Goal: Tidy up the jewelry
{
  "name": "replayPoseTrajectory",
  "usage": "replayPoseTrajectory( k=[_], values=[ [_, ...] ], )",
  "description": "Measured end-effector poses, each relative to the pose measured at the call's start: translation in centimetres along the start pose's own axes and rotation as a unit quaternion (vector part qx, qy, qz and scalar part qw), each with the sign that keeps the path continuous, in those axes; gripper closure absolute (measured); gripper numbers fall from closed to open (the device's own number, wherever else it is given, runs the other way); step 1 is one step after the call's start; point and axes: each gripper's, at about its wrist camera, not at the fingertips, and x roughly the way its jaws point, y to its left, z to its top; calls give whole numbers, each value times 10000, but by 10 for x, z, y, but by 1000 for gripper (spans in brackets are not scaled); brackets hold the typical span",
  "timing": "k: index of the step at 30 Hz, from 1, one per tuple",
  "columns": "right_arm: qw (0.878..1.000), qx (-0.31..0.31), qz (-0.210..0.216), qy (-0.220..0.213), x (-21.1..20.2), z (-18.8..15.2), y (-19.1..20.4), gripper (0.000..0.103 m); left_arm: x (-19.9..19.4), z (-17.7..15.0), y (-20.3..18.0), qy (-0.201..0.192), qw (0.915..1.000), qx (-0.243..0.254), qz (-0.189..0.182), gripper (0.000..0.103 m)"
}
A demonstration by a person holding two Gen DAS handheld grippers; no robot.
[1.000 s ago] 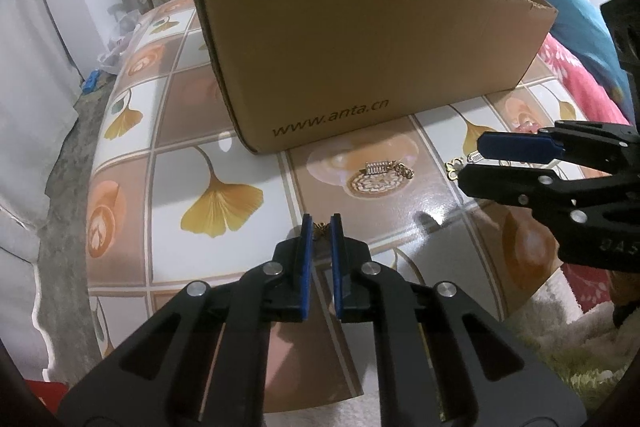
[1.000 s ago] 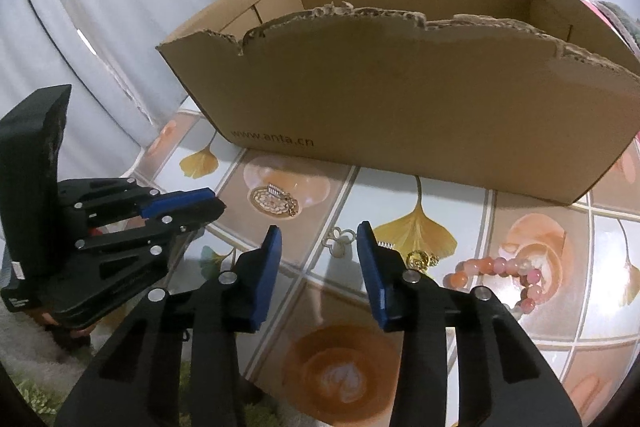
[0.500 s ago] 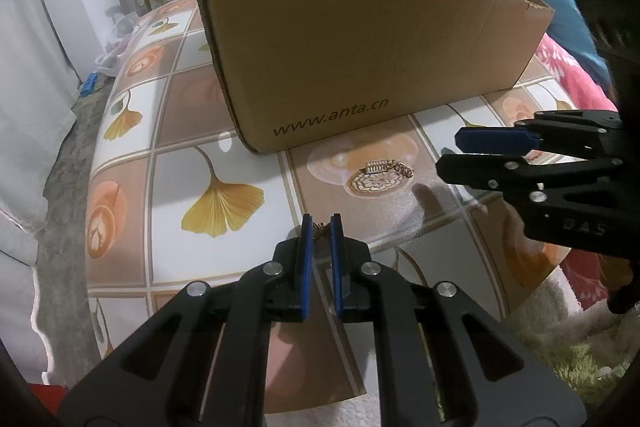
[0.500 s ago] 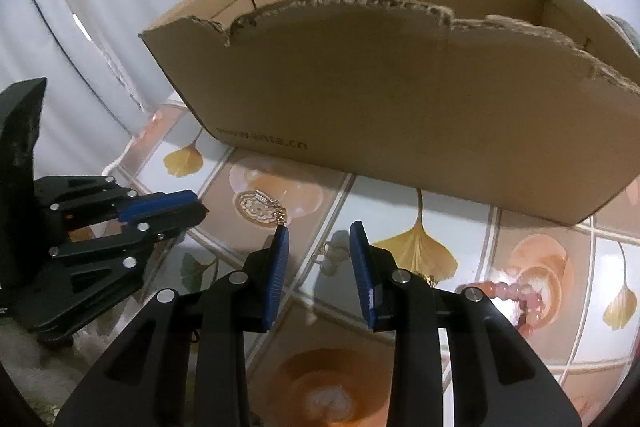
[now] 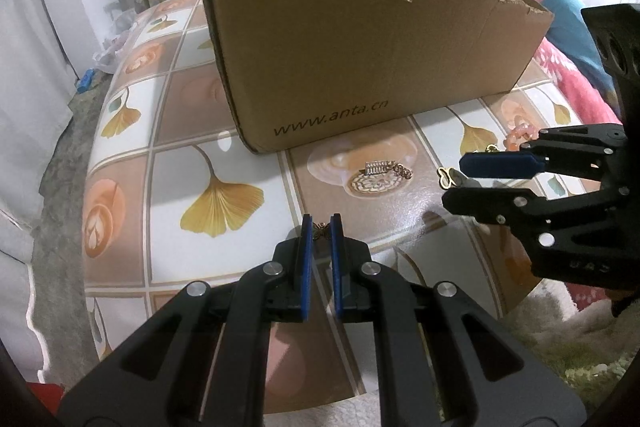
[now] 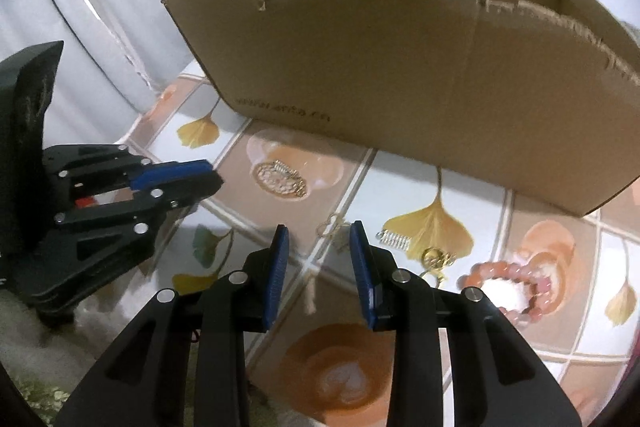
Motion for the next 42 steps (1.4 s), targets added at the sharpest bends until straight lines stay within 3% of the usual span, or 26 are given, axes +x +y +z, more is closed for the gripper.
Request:
replayPoseTrajectory(
  k=[6,15,18,19,33,42],
  values=[
    [9999,104,-53,11,-4,0,-1,72,-10,2,4,-72,9998,-54,-176,94],
    [9984,538,-106,150,2,-1,-5,72,-1,4,4,230,9996,-99,-132,93],
    [9978,638,-107,161,1,-1,-9,72,0,6,4,252,9996,-96,-87,78],
    [9977,655,-107,160,1,-1,-10,72,1,6,4,260,9996,-83,-85,78],
    [9976,635,-225,147,2,4,-5,72,4,5,-9,241,9995,161,85,79],
    [9982,414,-440,65,13,11,11,72,5,4,-10,183,9995,119,228,88]
  ],
)
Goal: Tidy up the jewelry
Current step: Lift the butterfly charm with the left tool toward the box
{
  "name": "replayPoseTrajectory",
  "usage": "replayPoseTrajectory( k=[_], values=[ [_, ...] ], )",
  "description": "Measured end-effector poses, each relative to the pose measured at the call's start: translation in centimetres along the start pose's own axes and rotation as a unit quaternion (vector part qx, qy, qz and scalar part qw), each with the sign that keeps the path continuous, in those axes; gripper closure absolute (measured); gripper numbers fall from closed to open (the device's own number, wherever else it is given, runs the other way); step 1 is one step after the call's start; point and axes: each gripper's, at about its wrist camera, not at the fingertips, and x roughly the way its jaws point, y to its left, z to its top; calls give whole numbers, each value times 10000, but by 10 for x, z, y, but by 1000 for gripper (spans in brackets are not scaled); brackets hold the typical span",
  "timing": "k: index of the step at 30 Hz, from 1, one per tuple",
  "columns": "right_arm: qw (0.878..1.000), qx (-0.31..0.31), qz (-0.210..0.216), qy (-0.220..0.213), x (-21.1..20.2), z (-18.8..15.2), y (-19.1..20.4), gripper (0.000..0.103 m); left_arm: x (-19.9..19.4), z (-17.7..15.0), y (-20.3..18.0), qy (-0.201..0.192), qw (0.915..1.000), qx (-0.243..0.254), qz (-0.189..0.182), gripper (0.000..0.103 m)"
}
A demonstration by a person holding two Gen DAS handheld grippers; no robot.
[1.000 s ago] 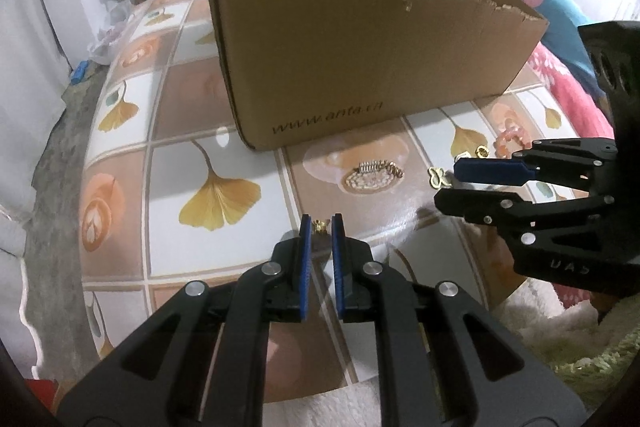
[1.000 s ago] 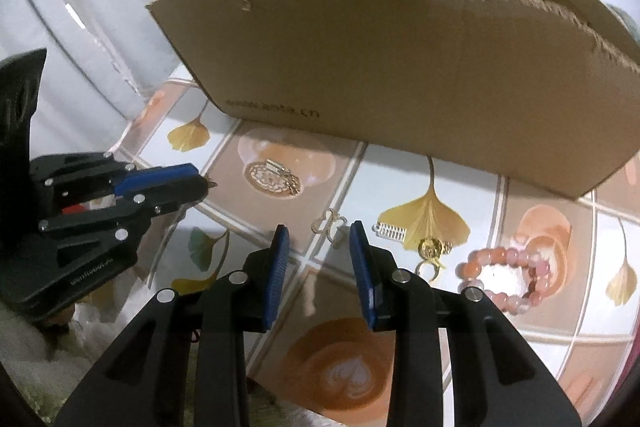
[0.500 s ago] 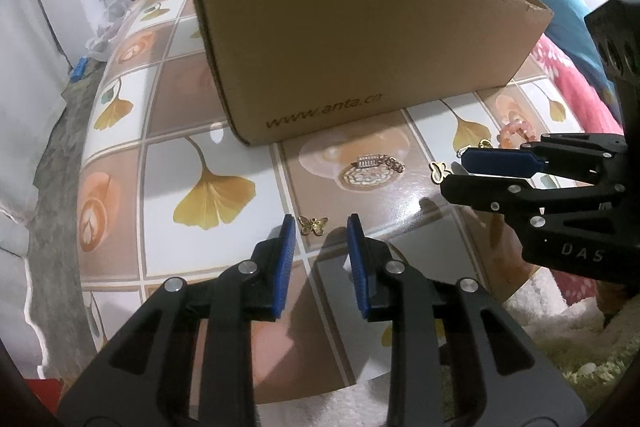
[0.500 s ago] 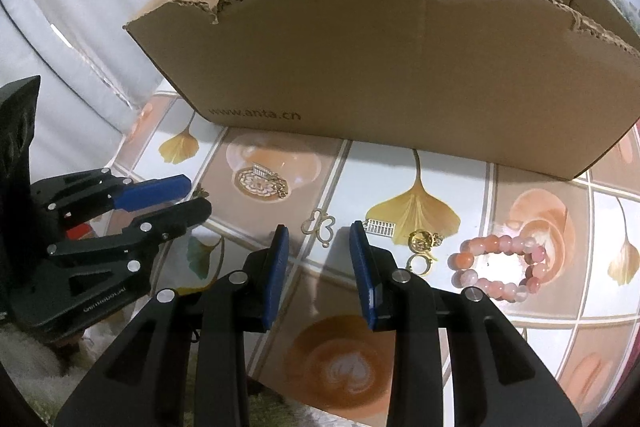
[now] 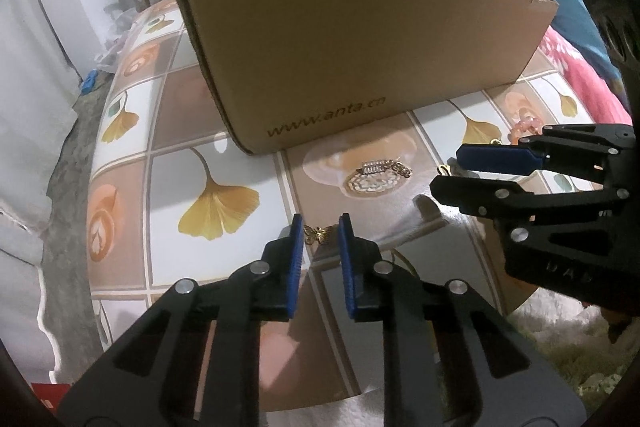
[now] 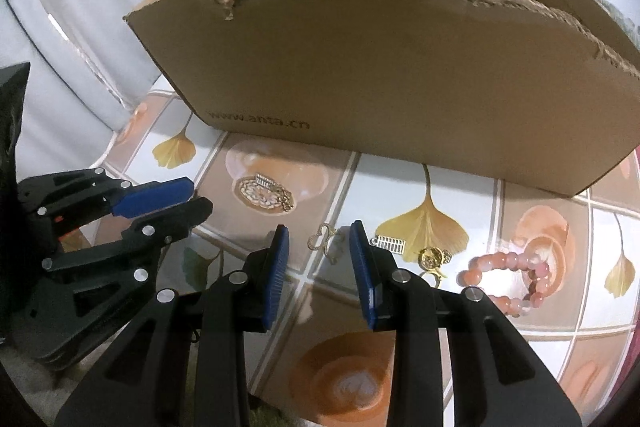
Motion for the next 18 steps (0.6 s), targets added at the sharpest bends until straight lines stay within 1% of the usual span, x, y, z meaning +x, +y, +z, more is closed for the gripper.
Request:
replayPoseTrajectory(
  k=[4,9,11,18],
  values=[
    [9998,-112,-142,-27,2,0,7,73,-1,0,0,-29,10000,-19,33,90],
    [9995,-86,-294,-64,5,-2,12,85,-1,-3,1,-74,9999,-46,55,93],
    [9995,-73,-304,-76,6,-2,13,87,-1,-4,0,-99,9999,-52,68,93],
    [9997,33,-209,-151,6,-3,13,87,-2,-7,-1,-184,9998,-39,84,93]
  ],
)
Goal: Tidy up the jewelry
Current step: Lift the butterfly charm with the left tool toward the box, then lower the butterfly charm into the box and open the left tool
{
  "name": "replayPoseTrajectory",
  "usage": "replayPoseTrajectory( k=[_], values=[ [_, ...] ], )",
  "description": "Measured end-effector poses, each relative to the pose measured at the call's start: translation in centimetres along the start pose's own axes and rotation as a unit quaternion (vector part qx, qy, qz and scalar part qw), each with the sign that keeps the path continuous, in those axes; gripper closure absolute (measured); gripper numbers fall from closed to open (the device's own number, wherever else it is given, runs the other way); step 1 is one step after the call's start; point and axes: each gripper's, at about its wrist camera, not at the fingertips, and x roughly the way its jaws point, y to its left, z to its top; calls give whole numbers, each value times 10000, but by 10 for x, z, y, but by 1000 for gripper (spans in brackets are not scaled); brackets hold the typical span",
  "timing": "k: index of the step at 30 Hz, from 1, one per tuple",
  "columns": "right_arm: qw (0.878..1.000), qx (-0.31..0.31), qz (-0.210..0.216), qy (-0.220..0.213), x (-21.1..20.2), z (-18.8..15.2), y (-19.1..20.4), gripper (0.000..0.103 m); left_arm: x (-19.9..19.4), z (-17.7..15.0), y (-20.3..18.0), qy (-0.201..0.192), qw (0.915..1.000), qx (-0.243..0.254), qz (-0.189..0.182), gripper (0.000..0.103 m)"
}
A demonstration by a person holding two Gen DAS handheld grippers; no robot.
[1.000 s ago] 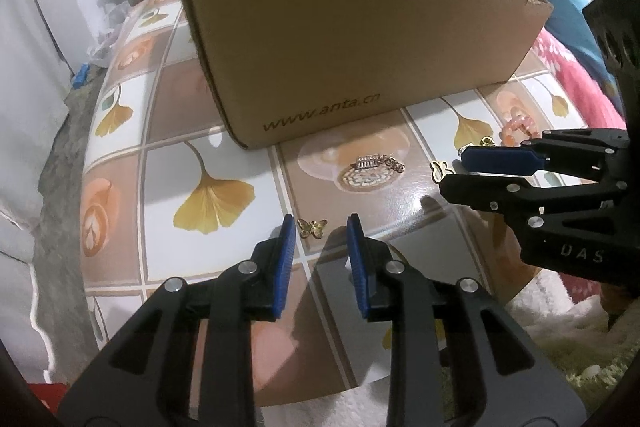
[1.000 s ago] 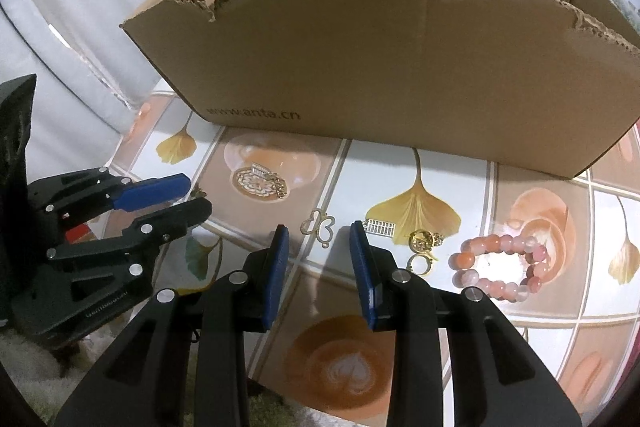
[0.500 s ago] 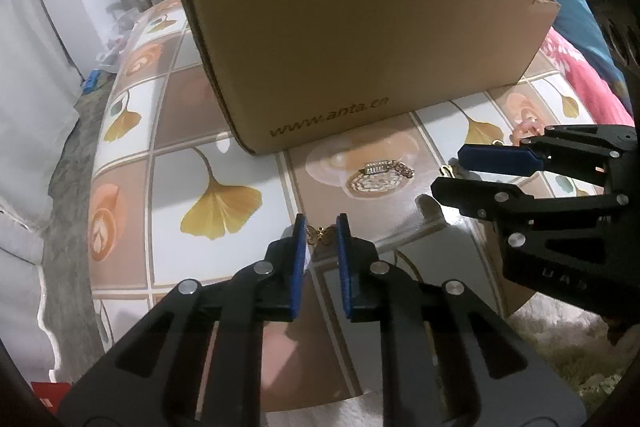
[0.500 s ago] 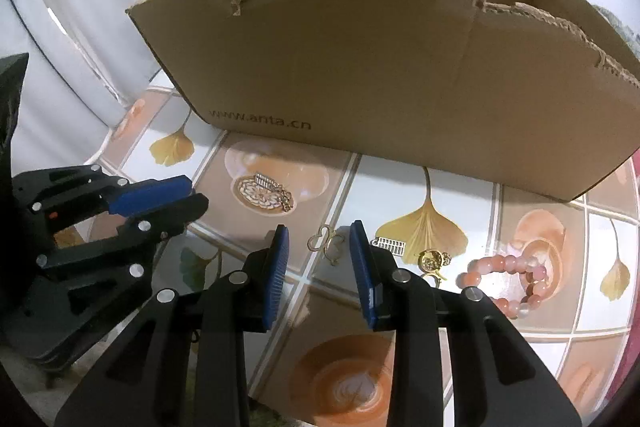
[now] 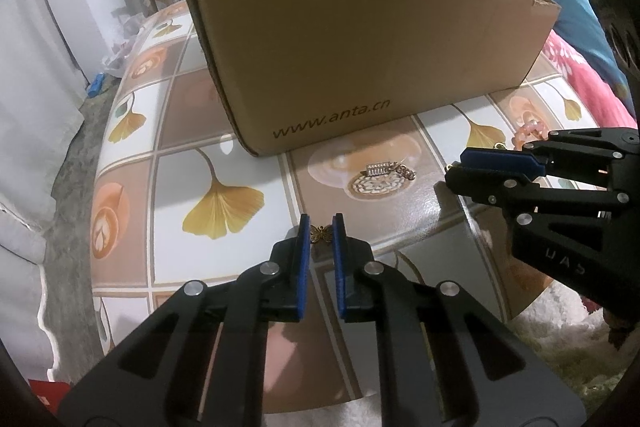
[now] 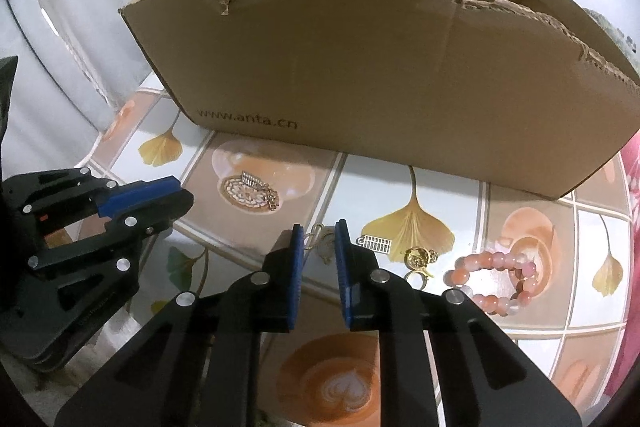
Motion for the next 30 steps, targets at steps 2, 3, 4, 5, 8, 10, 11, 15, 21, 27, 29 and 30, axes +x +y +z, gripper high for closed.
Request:
replayPoseTrajectory(
  k=[2,3,4,5,8,10,11,15,21,27,29,30],
  values=[
    [10000,38,38,-15,0,-1,-4,87,-1,0,1,-3,10000,-10,-28,95],
    [10000,45,50,-20,-1,-1,-5,87,-1,0,1,-29,10000,-10,-48,95],
    [10000,57,55,-34,-1,-1,-6,87,-2,0,1,-44,10000,-4,-56,95],
    [9999,68,65,-44,-5,-4,-15,87,-3,0,1,-58,10000,8,-55,95],
    [9999,85,89,-90,-11,-4,-22,87,-5,-1,0,-92,10000,28,-19,95],
    [9999,68,85,-121,-12,-3,-22,87,-7,-2,-1,-121,9999,31,-2,95],
    [9998,64,98,-138,-13,-4,-23,87,-8,-1,0,-136,9999,29,4,95],
    [9996,49,107,-248,-22,-6,-24,87,-16,0,-4,-238,9997,78,24,95],
    [9985,-16,99,-536,-46,-10,-28,87,-37,3,-6,-539,9983,180,87,95],
    [9955,-85,210,-925,-79,1,-33,87,-67,15,-7,-934,9954,212,-61,95],
    [9930,-133,304,-1137,-95,9,-36,87,-79,25,-5,-1136,9931,270,-123,95],
    [9916,-193,306,-1242,-101,12,-37,87,-85,29,-4,-1242,9917,289,-151,95]
  ],
)
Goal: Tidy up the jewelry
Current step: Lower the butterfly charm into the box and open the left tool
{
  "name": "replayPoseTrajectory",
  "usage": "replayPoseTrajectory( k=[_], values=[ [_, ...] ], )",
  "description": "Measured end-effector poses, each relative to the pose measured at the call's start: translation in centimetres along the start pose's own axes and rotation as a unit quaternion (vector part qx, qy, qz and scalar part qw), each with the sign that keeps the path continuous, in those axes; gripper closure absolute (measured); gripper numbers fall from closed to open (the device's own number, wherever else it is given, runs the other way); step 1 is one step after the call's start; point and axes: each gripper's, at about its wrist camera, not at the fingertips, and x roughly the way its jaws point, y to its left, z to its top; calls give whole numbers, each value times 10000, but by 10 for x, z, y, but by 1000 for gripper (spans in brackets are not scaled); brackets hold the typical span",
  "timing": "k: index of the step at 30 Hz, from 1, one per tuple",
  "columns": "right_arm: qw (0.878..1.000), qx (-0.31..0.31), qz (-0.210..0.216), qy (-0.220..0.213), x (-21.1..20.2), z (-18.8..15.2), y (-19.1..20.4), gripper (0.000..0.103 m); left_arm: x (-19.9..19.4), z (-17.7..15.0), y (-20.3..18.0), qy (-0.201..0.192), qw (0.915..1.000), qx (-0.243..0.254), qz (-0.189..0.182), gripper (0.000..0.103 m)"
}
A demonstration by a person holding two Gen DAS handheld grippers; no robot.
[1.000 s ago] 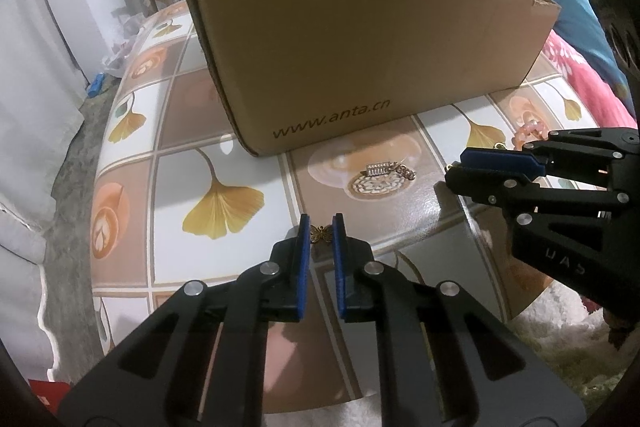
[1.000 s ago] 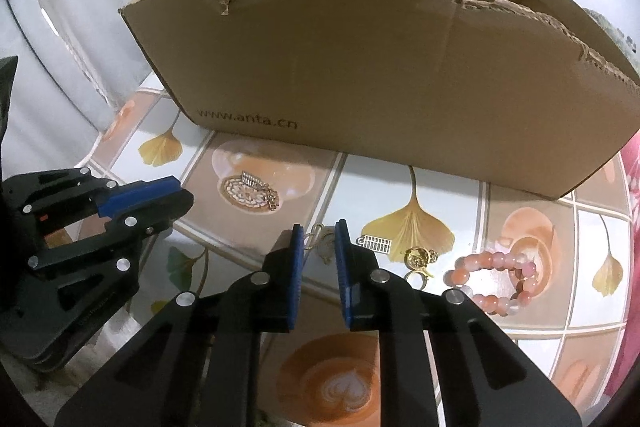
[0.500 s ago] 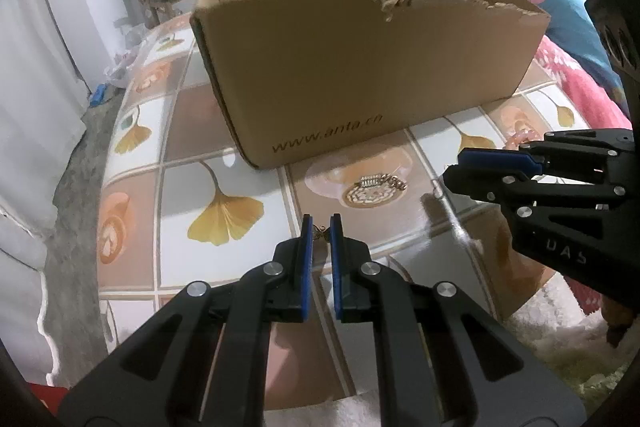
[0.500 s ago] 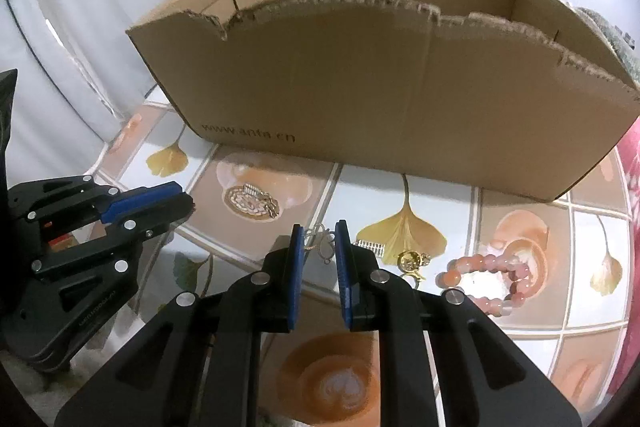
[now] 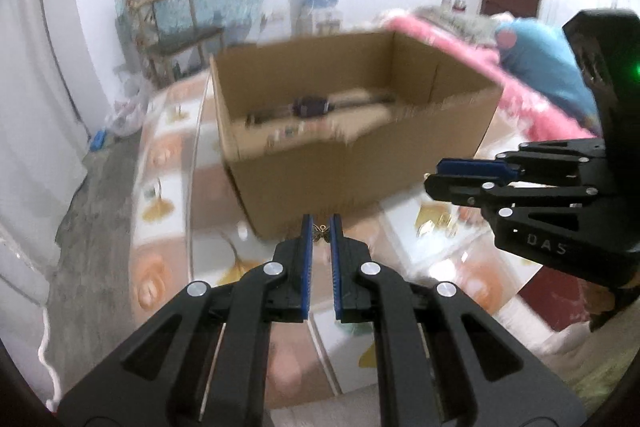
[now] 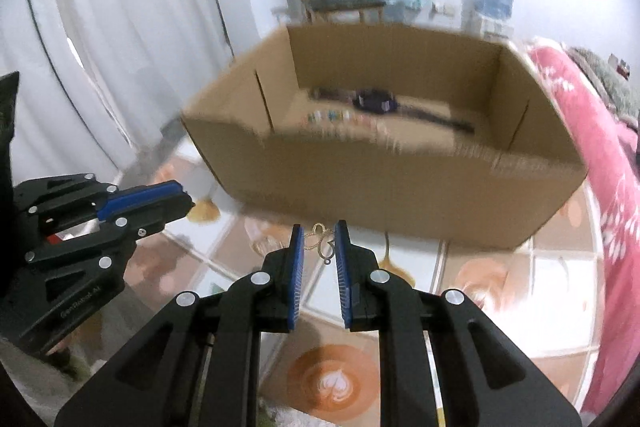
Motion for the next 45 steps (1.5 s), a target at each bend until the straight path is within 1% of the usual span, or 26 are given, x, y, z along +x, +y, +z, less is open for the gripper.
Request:
replayPoseTrajectory(
  k=[2,5,7,8,9,11,15,17,19,20,22,23,24,25,26,28,30,32,36,38,39,40,41,42,44,45],
  values=[
    [9993,-175,29,-319,-14,17,1,87,-8,15,1,-220,9997,89,-112,95],
    [9976,-277,237,-593,-24,47,-5,87,-15,47,8,-595,9976,249,-260,95],
    [9972,-241,379,-601,-23,67,-14,87,-13,67,12,-659,9964,285,-446,95],
    [9970,-193,499,-561,-20,81,-23,87,-7,81,16,-621,9955,295,-658,95],
    [9971,-151,579,-465,-16,93,-32,87,-3,90,18,-558,9952,306,-738,95],
    [9972,-46,713,-203,-2,113,-45,87,14,110,23,-294,9940,385,-979,95],
    [9935,156,812,779,56,143,-76,87,65,142,25,561,9876,540,-1360,95],
    [9869,271,783,1381,90,150,-92,87,94,148,21,1102,9795,527,-1605,95],
    [9796,383,699,1843,116,149,-104,87,128,152,16,1687,9660,406,-1918,95],
    [9731,429,675,2162,133,148,-111,87,143,152,14,1961,9599,334,-1973,95],
    [9637,552,651,2531,151,145,-117,87,165,148,8,2362,9463,195,-2197,95],
    [9582,604,647,2720,162,145,-121,87,173,146,6,2483,9425,139,-2233,95],
    [9541,664,628,2852,168,143,-125,87,184,146,3,2687,9338,74,-2361,95],
    [9495,730,636,2983,173,142,-126,87,192,146,2,2786,9297,25,-2409,95],
    [9464,786,655,3063,178,142,-128,87,199,146,0,2865,9279,-8,-2385,95],
    [9406,864,622,3225,187,139,-131,87,212,145,-6,3087,9200,4,-2417,95],
    [9363,961,553,3332,194,138,-134,87,222,145,-12,3204,9160,1,-2414,95],
    [9334,1017,523,3400,201,133,-136,87,226,146,-16,3218,9153,0,-2421,95],
    [9303,1172,445,3448,207,131,-142,87,237,142,-21,3278,9179,89,-2236,95],
    [9319,1144,384,3421,207,130,-141,87,243,139,-20,3323,9164,72,-2231,95],
    [9326,1137,358,3406,206,131,-141,87,246,136,-20,3389,9130,22,-2272,94],
    [9339,1126,333,3377,205,132,-140,86,248,135,-19,3431,9117,-23,-2260,87],
    [9354,1086,306,3351,204,132,-138,85,249,134,-18,3444,9118,-54,-2237,76],
    [9363,1070,289,3332,201,132,-136,83,249,133,-16,3431,9128,-91,-2215,71],
    [9386,1089,249,3264,196,133,-135,72,247,133,-14,3375,9147,-102,-2223,67],
    [9398,1083,225,3234,194,134,-135,71,246,133,-13,3366,9154,-105,-2204,67]
  ],
)
